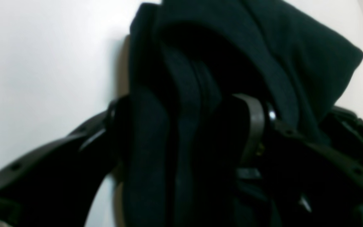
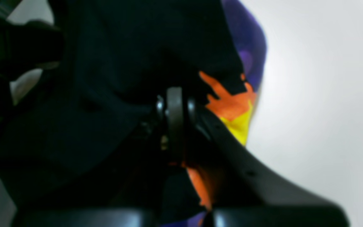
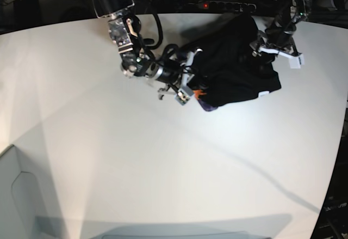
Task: Fold the T-shirt properly
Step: 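Push the folded bundle square with the right gripper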
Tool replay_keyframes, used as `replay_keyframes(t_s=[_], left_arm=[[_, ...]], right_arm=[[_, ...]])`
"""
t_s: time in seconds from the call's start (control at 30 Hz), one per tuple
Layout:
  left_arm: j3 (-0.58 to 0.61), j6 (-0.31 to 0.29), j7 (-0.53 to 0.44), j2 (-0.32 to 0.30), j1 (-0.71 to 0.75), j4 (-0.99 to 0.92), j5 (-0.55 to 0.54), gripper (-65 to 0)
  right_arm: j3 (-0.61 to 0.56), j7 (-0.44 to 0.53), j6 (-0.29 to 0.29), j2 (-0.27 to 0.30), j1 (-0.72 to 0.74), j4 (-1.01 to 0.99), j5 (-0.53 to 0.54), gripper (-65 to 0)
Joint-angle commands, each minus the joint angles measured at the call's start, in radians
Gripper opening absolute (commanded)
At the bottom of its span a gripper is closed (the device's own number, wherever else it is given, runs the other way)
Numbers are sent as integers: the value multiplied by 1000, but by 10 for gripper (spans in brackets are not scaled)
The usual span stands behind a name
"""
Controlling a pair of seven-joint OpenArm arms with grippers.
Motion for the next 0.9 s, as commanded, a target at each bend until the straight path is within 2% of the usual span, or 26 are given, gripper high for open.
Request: replay_keyframes(t_s=[0.0, 0.2, 0.3, 0.53, 0.73, 0.87], left_arm=[[-7, 1, 2, -9, 6, 6, 2, -233], [-7, 0, 2, -9, 6, -52, 2, -233], [-7, 0, 2, -9, 6, -54, 2, -233], [-7, 0, 2, -9, 6, -54, 2, -233], [-7, 0, 2, -4, 6, -54, 72, -233], [-1, 0, -1, -3, 4, -54, 94, -233]], right_arm=[[-4, 17, 3, -8, 10, 25, 12, -650], [1, 6, 3, -8, 14, 189, 12, -650], [-2, 8, 3, -18, 22, 203, 12, -650], [-5, 26, 3, -67, 143, -37, 15, -650], [-2, 130, 3, -71, 214, -245, 15, -650], [1, 136, 3, -62, 199, -222, 15, -650]])
